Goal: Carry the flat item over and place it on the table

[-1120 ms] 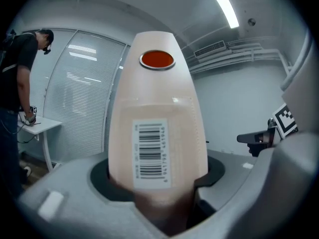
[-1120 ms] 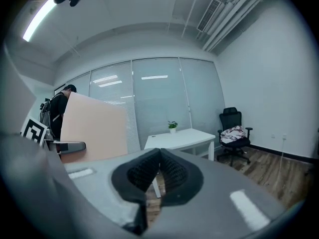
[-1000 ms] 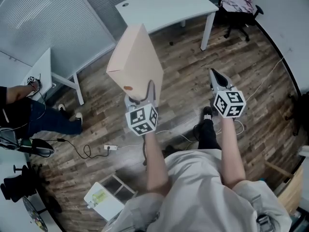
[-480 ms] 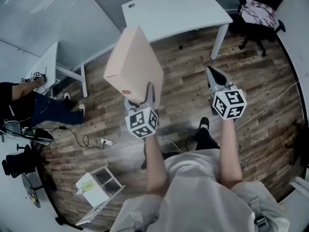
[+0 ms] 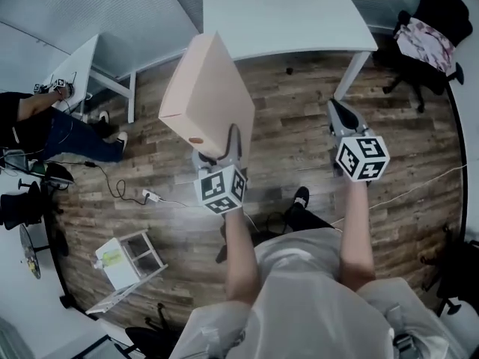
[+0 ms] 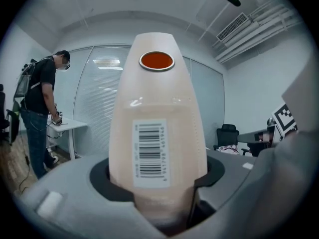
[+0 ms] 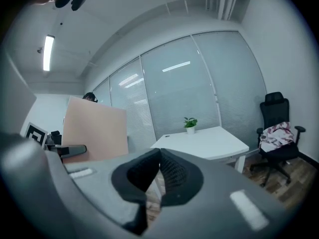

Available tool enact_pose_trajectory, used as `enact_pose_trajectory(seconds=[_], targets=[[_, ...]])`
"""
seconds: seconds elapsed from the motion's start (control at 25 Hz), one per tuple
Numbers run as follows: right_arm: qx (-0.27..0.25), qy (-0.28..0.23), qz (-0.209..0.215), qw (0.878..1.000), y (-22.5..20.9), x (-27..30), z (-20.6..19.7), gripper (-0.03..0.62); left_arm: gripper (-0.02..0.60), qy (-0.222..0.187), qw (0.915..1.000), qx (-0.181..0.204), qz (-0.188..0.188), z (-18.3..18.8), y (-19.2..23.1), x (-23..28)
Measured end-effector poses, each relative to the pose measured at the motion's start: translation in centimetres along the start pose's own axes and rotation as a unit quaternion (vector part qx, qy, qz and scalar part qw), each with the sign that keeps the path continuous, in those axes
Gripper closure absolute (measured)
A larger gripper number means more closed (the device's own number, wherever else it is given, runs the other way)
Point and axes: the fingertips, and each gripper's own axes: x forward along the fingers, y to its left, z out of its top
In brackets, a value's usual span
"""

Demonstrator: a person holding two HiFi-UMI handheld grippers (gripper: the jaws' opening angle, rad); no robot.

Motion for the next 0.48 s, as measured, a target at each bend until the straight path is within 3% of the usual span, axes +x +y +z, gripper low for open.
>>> enact_pose_trajectory(seconds=[0.32,0.48], targets=[[-0.004,0.018,0.064,0.998,0.3,1.6,-0.8,0.592,0.272,-0.018,0.9975,-0.008,0.068,0.0,0.5,-1.9],[0.005,0.014,0.069,0.998,-0.3,1.2,-0.7,0.592,0.272,-0.026,0.997,-0.006,0.073,0.6,0.0,-2.5]])
